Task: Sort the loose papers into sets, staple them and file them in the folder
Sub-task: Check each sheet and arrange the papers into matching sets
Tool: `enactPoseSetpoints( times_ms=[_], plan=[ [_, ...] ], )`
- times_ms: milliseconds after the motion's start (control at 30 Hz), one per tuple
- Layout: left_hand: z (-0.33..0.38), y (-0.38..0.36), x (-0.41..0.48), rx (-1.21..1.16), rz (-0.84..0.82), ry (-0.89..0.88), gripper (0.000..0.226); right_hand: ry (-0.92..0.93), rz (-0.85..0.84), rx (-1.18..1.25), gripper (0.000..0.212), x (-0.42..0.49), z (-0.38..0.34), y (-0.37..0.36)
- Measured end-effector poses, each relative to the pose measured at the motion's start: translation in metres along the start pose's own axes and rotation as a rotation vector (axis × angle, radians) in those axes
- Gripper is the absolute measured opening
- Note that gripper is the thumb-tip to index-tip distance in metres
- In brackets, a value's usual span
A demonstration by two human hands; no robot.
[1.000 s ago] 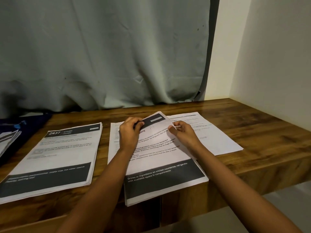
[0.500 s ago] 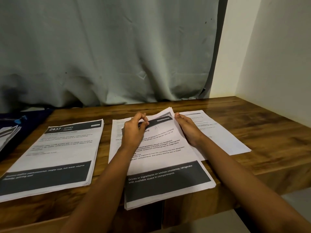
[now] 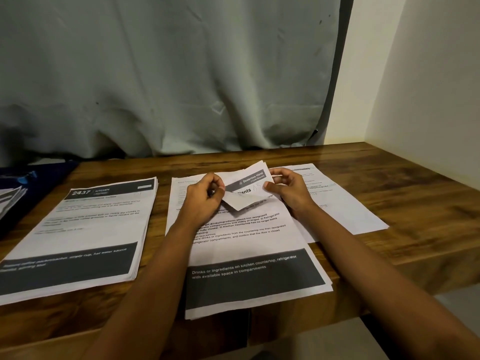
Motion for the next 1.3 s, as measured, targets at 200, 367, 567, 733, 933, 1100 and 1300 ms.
enactPoseSetpoints(
  times_ms=[200,367,567,733,933,1100,1300],
  plan=[
    [0.004,0.000,0.000,-0.025,-0.006,-0.033,0.008,0.092,0.057,-0.022,0.030,-0.001,-0.002,0.005],
    [0.008,0.005,-0.003,-0.192,-0.026,0.010,0.022,0.119,0.064,-0.029,0.028,-0.004,-0.003,0.005],
    [0.004,0.003,0.001,-0.141,-0.038,0.005,0.008,0.125,0.081,0.016,0.018,-0.002,-0.002,0.007],
    [0.002,0.008,0.013,-0.006,0.097,-0.037,0.012,0.103,0.100,-0.004,0.017,0.002,0.001,0.008],
    [0.004,0.011,0.017,0.190,0.097,-0.184,0.012,0.087,0.140,-0.058,0.009,0.006,0.004,0.009],
    [0.015,0.018,0.017,0.326,0.093,-0.304,0.016,0.066,0.139,-0.051,0.010,0.004,0.004,0.010],
    [0.024,0.042,0.034,0.481,-0.051,-0.347,0.018,-0.012,0.121,-0.043,0.008,0.003,0.003,0.014]
  ],
)
Point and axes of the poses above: each hand's wrist, its own x-axis towards the middle knuckle, its own y-axis out of the back of the hand, z = x × y, the point moved 6 cm from there along x, towards the middle knuckle, and after that the axes turned 14 degrees about z, right-handed, at the moved point
